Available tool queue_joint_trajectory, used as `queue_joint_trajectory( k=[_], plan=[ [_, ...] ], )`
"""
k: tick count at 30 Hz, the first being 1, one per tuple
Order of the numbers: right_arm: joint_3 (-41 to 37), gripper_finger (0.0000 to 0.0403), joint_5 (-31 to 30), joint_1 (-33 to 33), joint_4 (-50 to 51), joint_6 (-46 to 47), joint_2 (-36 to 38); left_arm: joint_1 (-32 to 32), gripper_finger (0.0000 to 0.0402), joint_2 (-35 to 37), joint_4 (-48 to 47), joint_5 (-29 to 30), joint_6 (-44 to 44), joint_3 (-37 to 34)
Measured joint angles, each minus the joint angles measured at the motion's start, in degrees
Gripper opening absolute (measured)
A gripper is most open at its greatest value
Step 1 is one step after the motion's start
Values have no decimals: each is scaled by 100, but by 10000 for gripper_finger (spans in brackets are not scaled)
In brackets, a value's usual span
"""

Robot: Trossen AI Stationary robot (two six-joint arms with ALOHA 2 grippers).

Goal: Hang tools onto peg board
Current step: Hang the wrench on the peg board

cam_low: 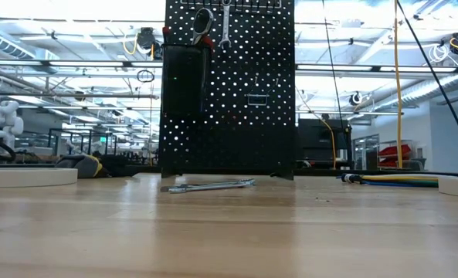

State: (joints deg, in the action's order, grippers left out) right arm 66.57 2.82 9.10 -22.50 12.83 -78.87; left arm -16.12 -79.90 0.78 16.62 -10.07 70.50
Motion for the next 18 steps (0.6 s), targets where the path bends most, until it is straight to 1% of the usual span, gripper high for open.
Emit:
queue_joint_trajectory(
  k=[6, 8, 11, 15, 16, 18],
  plan=[
    [0, 5, -3, 0, 4, 6, -2, 2, 109, -2, 7, -1, 37, 0],
    [0, 5, -4, 0, 22, 14, -2, 4, 103, -1, 7, 2, 43, 0],
    [0, 5, -52, -2, 40, 19, -29, 2, 79, -2, 4, 54, 45, 0],
    [0, 6, -112, -9, 80, 77, -63, -2, 20, -7, -4, 107, 79, 0],
    [0, 10, -178, -6, 88, 77, -63, -2, 13, -7, -11, 116, 99, 0],
    [0, 26, -240, 2, 89, 103, -63, 0, 13, -9, -17, 158, 152, 0]
  ],
)
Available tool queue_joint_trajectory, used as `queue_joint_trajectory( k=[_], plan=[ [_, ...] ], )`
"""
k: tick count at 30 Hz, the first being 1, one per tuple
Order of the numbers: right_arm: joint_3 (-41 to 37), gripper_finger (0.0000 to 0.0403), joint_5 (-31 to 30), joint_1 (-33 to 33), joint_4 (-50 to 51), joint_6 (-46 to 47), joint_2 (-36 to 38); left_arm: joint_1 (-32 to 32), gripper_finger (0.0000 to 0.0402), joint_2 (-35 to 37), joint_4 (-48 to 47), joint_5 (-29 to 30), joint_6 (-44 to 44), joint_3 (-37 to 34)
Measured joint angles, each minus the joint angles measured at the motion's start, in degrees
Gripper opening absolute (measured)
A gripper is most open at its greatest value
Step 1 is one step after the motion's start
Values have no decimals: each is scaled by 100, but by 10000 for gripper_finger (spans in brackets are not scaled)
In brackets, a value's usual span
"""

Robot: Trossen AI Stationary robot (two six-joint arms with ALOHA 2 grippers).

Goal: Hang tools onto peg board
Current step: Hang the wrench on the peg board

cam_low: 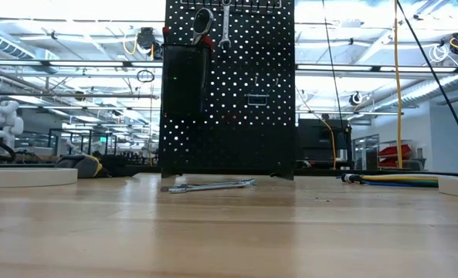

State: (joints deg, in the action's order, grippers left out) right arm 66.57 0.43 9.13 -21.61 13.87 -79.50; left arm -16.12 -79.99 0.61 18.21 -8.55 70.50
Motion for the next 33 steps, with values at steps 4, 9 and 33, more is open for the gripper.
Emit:
queue_joint_trajectory(
  k=[4, 9, 33],
  plan=[
    [0, 70, -33, 2, 106, 23, -9, 3, 8, 0, 1, 86, 47, 0],
    [0, 123, -50, 0, 557, -199, 203, 3, 7, 18, -1, 200, 50, 0],
    [-1659, 145, -1126, 294, -4012, -368, -35, -33, 7, -312, 1782, 665, -155, 0]
  ],
)
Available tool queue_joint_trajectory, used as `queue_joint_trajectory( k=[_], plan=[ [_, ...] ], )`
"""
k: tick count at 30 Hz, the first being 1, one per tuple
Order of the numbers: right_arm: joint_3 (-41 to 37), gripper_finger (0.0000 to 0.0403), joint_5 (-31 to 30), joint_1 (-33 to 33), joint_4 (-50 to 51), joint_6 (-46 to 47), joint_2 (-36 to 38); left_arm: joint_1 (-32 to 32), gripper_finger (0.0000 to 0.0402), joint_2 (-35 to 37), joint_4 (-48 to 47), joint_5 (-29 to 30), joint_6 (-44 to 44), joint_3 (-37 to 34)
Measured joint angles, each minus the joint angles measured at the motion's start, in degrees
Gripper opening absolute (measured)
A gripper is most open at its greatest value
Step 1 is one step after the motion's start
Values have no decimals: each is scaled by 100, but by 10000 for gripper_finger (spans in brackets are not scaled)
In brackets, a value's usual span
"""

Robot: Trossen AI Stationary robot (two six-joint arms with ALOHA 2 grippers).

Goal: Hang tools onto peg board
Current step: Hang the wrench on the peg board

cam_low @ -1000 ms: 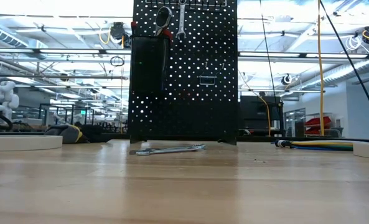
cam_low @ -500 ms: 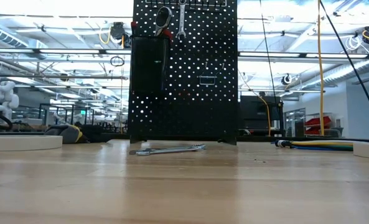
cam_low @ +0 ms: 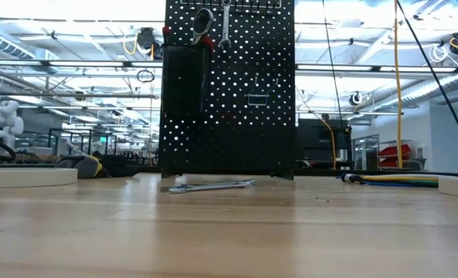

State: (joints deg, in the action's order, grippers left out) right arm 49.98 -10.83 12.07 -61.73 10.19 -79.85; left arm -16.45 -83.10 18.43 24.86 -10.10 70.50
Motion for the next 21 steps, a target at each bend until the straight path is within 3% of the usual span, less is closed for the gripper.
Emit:
queue_joint_trajectory(
  k=[21],
  plan=[
    [0, 135, -564, 43, 759, 272, 0, 228, 7, -29, -512, -314, -566, 0]
  ],
)
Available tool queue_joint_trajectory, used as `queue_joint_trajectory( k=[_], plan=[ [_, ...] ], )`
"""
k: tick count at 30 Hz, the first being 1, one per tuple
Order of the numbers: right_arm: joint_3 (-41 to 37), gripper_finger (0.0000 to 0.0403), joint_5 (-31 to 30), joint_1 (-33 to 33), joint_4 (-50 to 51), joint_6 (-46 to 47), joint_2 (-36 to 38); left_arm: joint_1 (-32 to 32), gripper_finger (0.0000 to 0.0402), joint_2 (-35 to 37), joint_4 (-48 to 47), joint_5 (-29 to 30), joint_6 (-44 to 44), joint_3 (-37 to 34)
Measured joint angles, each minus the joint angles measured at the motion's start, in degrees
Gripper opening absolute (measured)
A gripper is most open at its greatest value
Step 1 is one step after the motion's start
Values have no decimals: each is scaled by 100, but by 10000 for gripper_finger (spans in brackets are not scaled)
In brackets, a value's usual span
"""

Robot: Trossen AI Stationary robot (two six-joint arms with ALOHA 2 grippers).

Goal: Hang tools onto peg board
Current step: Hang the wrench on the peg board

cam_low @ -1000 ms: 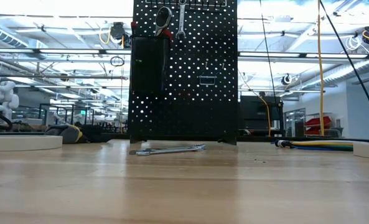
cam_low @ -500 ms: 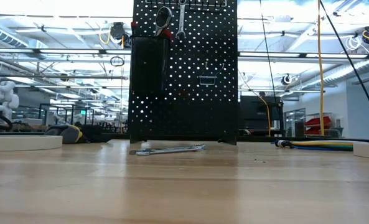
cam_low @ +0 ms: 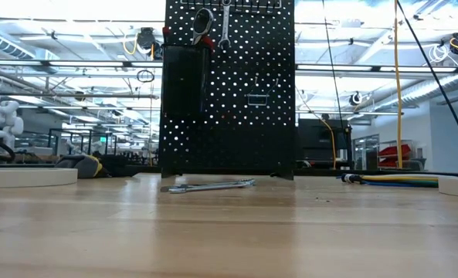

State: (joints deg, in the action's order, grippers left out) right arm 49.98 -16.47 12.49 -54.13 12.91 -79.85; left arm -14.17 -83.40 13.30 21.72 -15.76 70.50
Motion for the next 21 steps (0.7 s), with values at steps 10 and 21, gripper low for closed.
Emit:
queue_joint_trajectory(
  k=[10, 21],
  plan=[
    [2, 18, 23, 3, 42, -123, 11, -7, 11, 2, -66, 0, 66, 0],
    [9, 4, 9, -164, 355, 6, 256, -4, 94, 137, -1165, 12, 159, 0]
  ],
)
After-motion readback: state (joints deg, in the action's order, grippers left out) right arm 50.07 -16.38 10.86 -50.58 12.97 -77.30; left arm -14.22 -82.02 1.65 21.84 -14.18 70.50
